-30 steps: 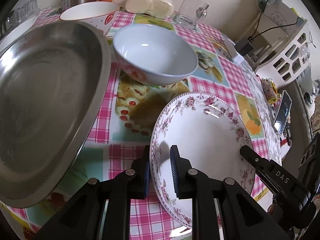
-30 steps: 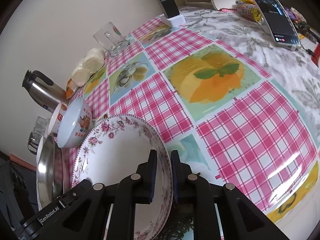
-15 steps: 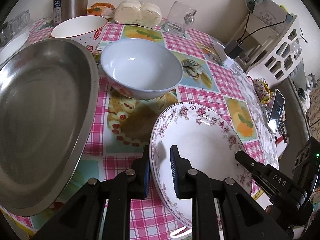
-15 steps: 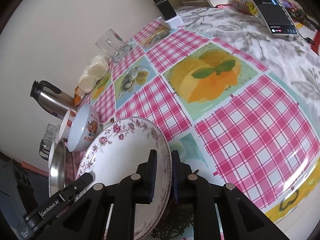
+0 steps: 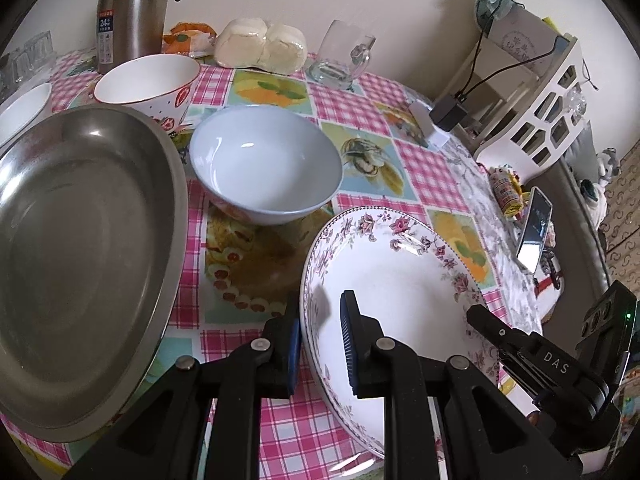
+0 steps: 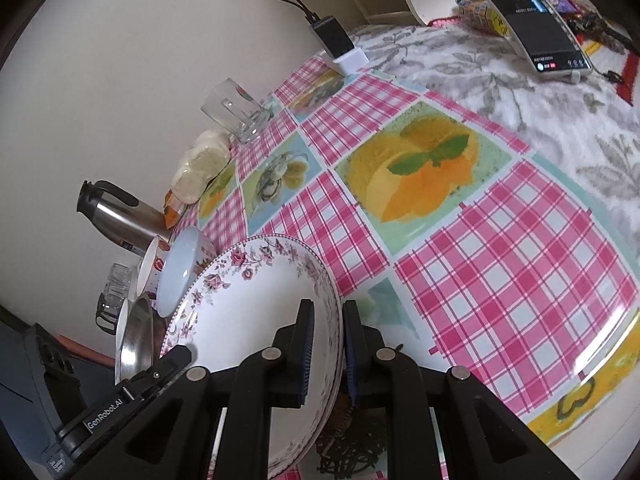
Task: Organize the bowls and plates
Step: 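Lift the floral plate off the table with both tools, tilting it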
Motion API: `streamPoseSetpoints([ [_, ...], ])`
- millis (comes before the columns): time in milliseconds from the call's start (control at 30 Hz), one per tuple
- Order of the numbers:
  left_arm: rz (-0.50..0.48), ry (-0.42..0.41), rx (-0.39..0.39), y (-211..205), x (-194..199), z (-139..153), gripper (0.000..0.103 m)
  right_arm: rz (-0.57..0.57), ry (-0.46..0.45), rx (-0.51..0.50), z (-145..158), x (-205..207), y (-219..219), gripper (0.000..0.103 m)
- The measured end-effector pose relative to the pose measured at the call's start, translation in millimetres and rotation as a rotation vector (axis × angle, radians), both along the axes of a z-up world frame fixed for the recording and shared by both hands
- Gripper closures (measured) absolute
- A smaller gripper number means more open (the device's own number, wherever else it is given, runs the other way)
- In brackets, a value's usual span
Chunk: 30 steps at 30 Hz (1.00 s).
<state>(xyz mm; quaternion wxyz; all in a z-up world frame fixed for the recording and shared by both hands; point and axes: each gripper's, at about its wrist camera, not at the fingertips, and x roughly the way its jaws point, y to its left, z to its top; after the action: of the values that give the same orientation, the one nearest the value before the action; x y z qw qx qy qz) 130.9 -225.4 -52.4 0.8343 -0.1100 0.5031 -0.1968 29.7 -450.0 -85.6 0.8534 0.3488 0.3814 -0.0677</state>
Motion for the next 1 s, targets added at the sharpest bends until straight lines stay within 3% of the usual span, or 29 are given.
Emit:
streamPoseSetpoints([
  [533,0.002,-0.057,-0.063,15.0,1.7,27.5,0.084,-0.005,-0.072,-0.049,35.4,-6.2,15.3,0.088],
  [1000,0.055,-0.053,-0.135,60.6,15.8,37.6,0.084,0.027,-0.108,-0.088,57.7,7.2,50.2,0.088],
])
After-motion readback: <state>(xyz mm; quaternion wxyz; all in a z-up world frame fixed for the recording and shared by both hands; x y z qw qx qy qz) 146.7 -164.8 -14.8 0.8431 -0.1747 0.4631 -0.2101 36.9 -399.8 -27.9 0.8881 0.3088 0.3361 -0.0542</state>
